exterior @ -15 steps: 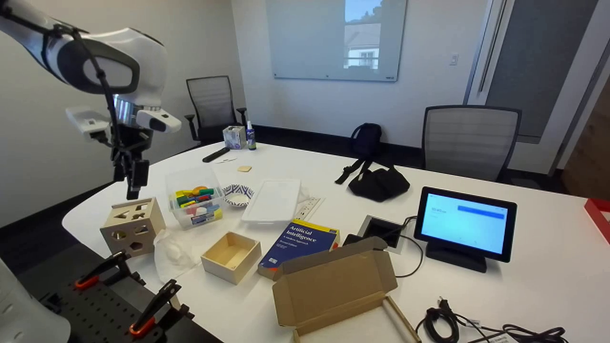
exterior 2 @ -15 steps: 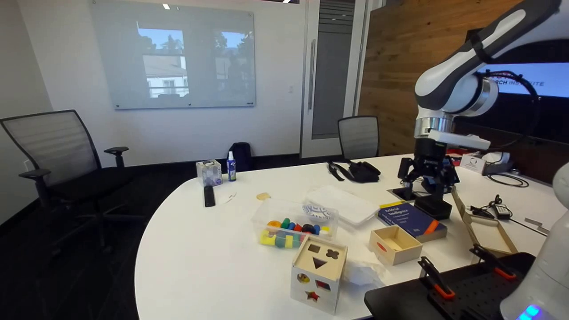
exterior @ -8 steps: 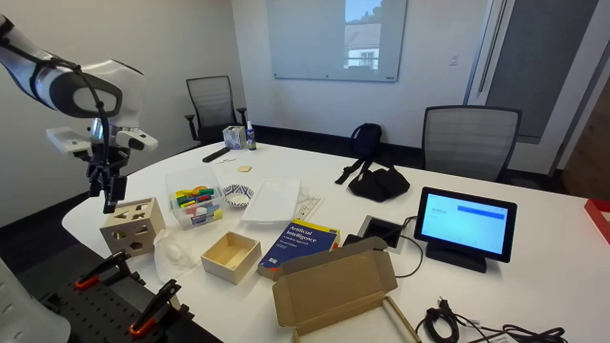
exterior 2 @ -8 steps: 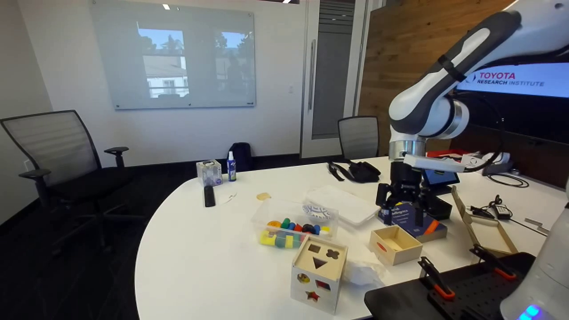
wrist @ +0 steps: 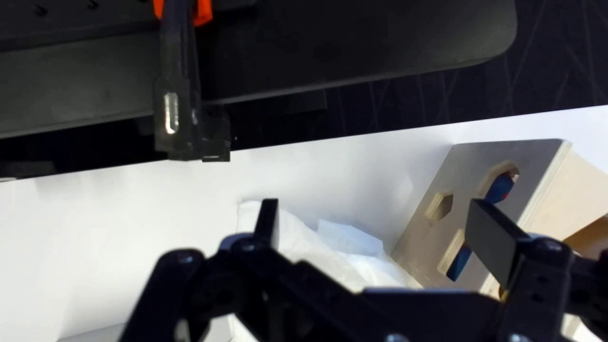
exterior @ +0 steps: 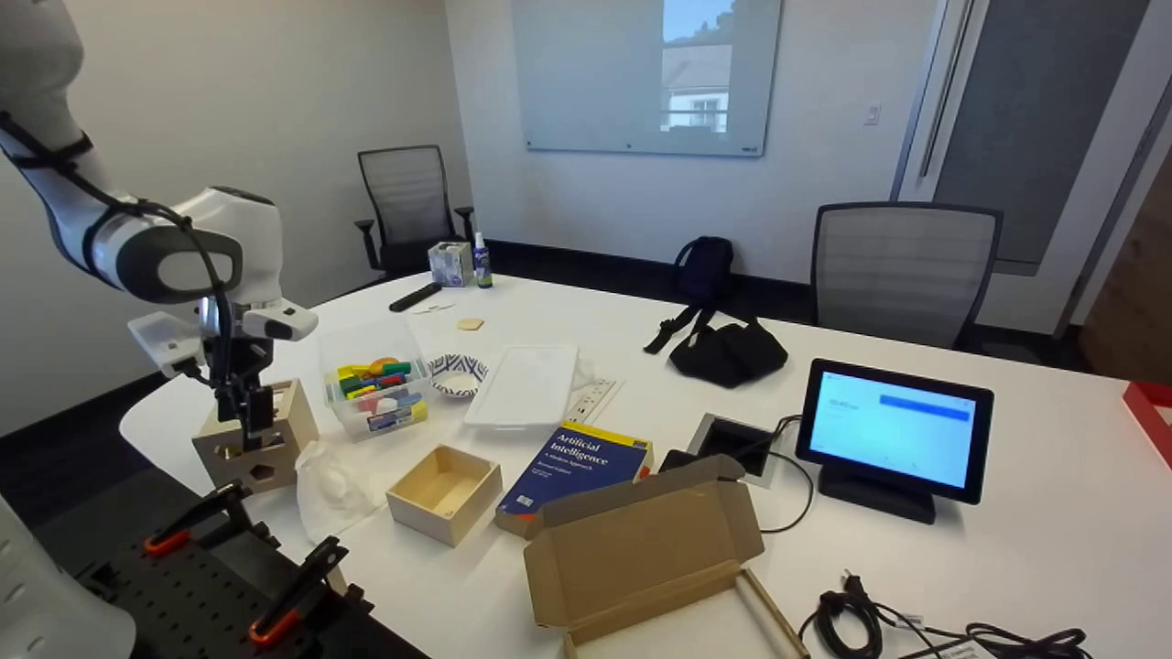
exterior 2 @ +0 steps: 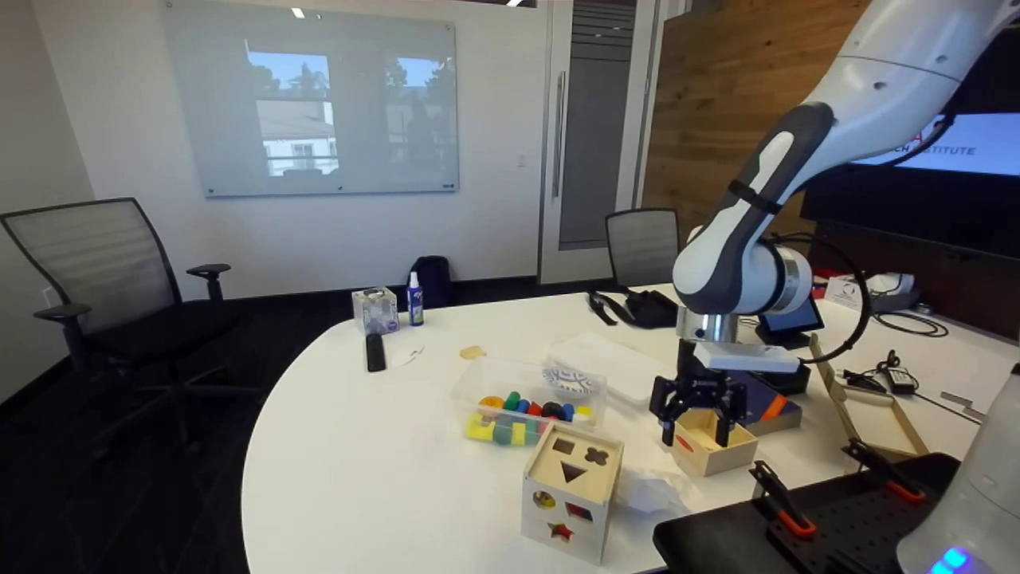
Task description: Use the white napkin to wipe the blue book.
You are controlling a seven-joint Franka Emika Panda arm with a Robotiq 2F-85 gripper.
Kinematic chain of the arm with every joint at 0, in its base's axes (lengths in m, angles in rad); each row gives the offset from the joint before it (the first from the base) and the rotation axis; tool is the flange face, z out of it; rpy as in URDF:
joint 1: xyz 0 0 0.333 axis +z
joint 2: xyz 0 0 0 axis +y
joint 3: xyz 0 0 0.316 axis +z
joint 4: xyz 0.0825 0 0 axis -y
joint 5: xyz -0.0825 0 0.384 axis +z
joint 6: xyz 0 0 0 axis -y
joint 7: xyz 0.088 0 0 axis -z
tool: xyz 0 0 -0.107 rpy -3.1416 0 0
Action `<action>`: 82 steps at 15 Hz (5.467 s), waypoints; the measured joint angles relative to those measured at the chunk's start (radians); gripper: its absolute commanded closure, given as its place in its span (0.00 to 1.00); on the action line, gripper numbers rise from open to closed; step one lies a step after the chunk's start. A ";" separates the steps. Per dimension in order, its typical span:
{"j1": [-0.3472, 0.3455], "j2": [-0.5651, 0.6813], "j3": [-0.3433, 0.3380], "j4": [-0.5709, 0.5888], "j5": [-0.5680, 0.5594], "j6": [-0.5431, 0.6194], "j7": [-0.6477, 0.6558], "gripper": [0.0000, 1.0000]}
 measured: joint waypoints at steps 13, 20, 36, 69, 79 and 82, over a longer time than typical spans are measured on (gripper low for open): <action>-0.080 0.402 0.089 0.054 -0.018 0.481 0.038 0.00; -0.028 0.538 0.013 0.175 -0.126 0.507 0.081 0.11; 0.162 0.652 -0.150 0.280 -0.127 0.590 0.137 1.00; -0.633 0.598 -0.181 0.579 -0.338 0.469 -0.162 1.00; -0.648 0.727 -0.238 0.846 -0.332 0.318 -0.157 1.00; -0.638 0.773 -0.220 0.898 -0.332 0.295 -0.160 1.00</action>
